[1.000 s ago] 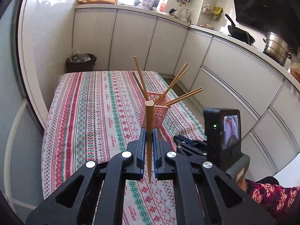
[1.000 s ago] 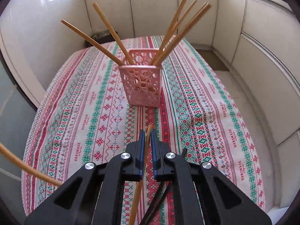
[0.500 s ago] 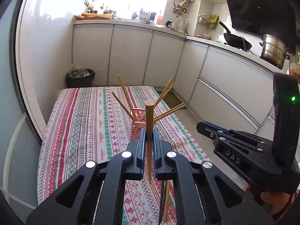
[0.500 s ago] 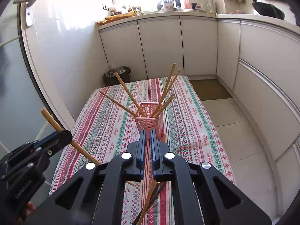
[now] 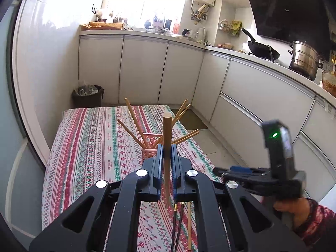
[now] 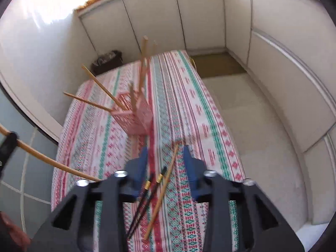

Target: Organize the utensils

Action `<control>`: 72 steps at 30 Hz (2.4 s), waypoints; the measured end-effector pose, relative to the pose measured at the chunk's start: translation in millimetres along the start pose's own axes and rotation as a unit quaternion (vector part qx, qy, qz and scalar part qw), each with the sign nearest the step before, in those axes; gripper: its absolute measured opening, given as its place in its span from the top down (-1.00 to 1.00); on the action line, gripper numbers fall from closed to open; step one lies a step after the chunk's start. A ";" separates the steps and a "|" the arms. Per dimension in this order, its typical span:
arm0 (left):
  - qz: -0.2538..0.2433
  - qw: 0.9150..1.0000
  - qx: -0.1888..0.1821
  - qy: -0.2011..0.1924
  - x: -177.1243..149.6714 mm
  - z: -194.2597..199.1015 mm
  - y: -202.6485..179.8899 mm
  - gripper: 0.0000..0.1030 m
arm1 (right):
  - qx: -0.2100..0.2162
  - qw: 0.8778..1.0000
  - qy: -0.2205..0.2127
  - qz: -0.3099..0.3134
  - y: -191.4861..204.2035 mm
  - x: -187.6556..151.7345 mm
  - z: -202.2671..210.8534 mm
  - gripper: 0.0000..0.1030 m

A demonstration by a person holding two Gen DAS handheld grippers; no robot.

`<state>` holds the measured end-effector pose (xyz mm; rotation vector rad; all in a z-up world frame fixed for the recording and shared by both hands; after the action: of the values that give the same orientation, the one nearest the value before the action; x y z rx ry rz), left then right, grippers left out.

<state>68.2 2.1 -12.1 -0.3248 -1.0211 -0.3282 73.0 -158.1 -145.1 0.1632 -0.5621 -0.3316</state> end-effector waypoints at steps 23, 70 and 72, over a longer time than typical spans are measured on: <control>0.044 0.999 -0.026 -0.003 -4.7 9.3 34.5 0.88 | -0.023 0.998 0.001 -0.064 2.7 -25.5 -70.1 0.90; 0.004 0.997 0.066 -0.044 112.7 -129.5 33.3 0.52 | 0.124 0.964 -0.230 0.051 103.0 177.6 79.7 0.89; 0.010 0.997 0.065 -0.050 113.7 -125.3 38.7 0.48 | 0.122 0.966 -0.224 0.051 102.5 178.3 69.7 0.89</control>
<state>235.9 -27.5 21.8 -0.2356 -1.1319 -0.2280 203.6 -129.3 26.0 0.2981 -1.0578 -0.1961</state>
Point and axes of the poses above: each gripper's, at about its wrist camera, not at the fingertips, and z roughly against the way its jaws point, y to its left, x to its top, the point moved 9 cm from there along -z, roughly the way its jaws point, and after that the axes turned 4 degrees about -z, right-handed, at the moved point
